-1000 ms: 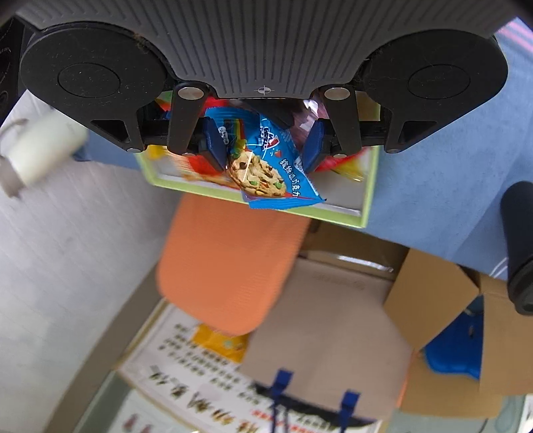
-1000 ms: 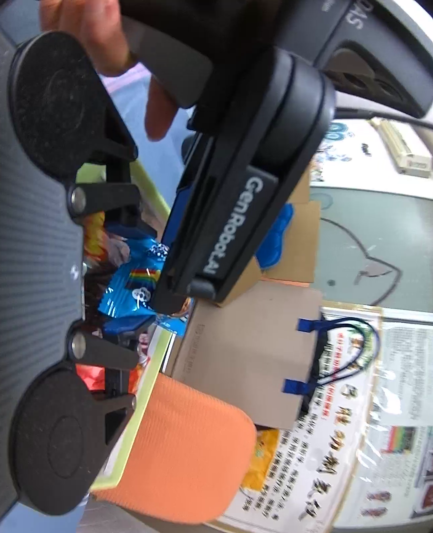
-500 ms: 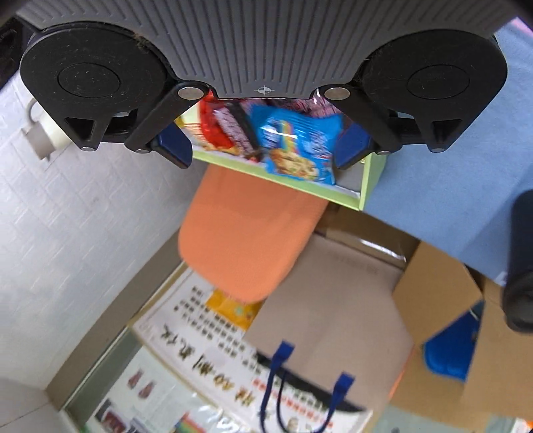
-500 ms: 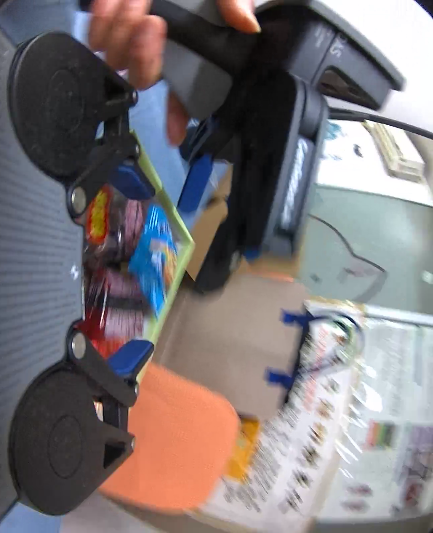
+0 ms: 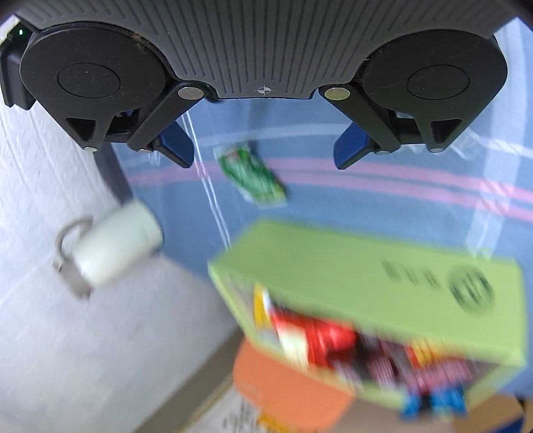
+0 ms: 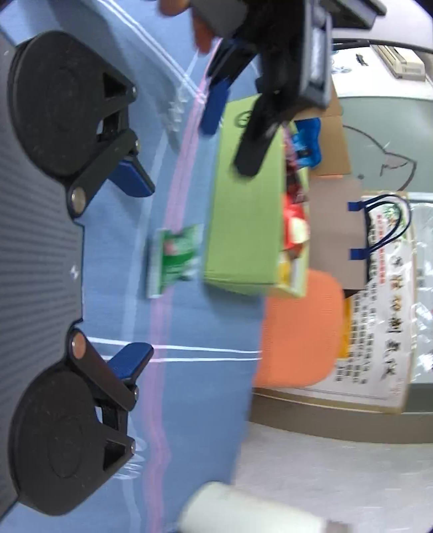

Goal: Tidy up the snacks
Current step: 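Grasp the last green-and-white packet with the left gripper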

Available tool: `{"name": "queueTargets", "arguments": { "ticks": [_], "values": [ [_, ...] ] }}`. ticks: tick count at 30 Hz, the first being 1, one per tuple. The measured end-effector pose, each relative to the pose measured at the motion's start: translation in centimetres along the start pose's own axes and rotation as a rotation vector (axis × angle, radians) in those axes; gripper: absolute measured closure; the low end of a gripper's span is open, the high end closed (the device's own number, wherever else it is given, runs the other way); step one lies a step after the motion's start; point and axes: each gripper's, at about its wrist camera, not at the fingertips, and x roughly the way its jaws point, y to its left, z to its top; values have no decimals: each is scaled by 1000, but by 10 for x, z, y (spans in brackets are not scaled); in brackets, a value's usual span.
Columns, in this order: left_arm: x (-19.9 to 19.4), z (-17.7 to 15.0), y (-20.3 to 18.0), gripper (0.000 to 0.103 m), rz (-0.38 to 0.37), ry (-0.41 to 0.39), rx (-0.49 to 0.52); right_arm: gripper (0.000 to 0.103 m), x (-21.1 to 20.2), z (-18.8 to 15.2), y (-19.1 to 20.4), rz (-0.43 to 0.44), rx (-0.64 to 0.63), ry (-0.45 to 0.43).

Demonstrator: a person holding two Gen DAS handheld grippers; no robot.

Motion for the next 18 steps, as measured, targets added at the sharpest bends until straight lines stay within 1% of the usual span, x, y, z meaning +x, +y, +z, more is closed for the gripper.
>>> {"name": "queueTargets", "arguments": {
  "ticks": [2,4,5,7,9,10,11,12,13,14,15,16,17,18],
  "values": [
    [15,-1,-9,27,13,18,-20,10,5,0,1,16,-10,1],
    [27,7,-16,27,52,24,-41,10,19,11,3,56,-36,2],
    [31,12,-20,27,74,19,-39,10,28,17,1,76,-46,8],
    [41,21,-23,27,107,28,-26,10,47,25,-1,84,-58,27],
    [48,27,-25,29,116,50,-10,11,63,30,-3,103,-57,40],
    [52,29,-26,31,121,69,-3,20,69,30,-5,122,-47,51],
    [57,31,-27,34,123,86,10,36,74,30,-8,141,-32,66],
    [62,32,-30,35,116,105,35,37,77,31,-10,150,-22,73],
    [68,33,-31,36,107,128,55,41,77,31,-10,143,-25,67],
    [69,32,-32,40,106,124,66,46,76,29,-11,137,-31,69],
    [71,31,-34,65,111,131,76,48,75,28,-11,131,-38,67],
    [72,30,-34,76,97,146,85,52,74,27,-10,123,-46,64],
    [74,28,-34,82,61,166,71,54,70,23,-10,113,-58,64],
    [72,26,-34,85,54,163,66,55,67,21,-7,100,-69,64]
  ]
}}
